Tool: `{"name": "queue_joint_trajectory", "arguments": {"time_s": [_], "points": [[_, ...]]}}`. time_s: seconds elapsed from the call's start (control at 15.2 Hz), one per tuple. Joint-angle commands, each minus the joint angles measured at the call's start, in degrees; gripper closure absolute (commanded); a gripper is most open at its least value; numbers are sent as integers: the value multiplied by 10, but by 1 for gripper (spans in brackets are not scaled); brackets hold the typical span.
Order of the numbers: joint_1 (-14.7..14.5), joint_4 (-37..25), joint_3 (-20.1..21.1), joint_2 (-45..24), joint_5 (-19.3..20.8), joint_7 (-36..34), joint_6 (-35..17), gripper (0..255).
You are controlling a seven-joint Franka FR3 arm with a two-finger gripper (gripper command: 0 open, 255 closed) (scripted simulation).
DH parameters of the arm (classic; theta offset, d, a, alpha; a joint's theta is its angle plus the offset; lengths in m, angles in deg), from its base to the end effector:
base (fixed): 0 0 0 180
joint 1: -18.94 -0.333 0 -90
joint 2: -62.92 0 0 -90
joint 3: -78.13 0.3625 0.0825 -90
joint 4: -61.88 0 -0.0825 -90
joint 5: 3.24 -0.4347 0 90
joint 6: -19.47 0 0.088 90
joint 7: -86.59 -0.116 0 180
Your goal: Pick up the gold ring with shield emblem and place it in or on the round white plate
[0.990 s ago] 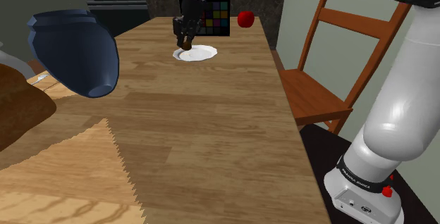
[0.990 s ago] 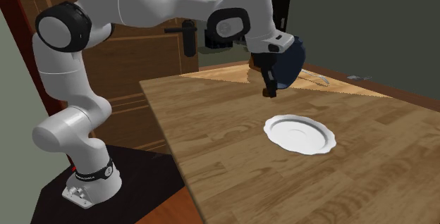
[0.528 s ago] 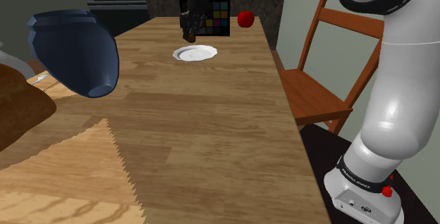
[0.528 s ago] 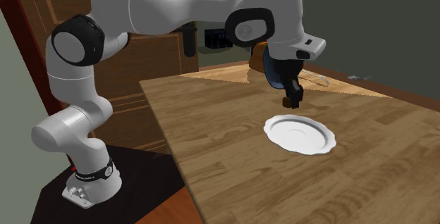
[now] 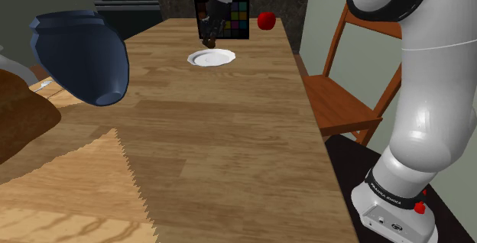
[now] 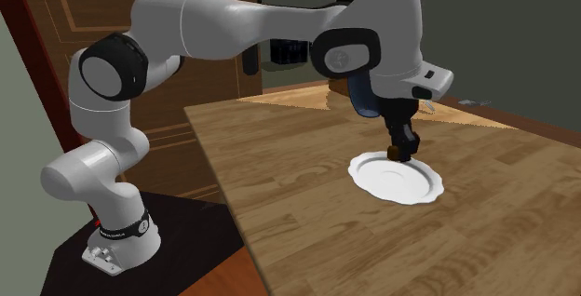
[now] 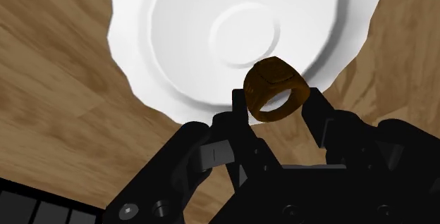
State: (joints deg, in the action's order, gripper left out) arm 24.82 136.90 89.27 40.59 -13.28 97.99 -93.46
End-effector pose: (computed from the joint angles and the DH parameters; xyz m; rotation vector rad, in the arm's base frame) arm 0.7683 0.0541 0.5816 -2.8683 -0.3172 -0.4240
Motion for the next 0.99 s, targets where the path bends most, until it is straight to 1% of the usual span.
{"name": "queue_joint_trajectory", "arguments": {"time_s": [0.0,0.46,0.92], "points": [[0,18,0,2,-1,3,-16,255],[2,77,1,3,-7,15,-72,255],[2,77,1,3,-7,15,-72,255]]}}
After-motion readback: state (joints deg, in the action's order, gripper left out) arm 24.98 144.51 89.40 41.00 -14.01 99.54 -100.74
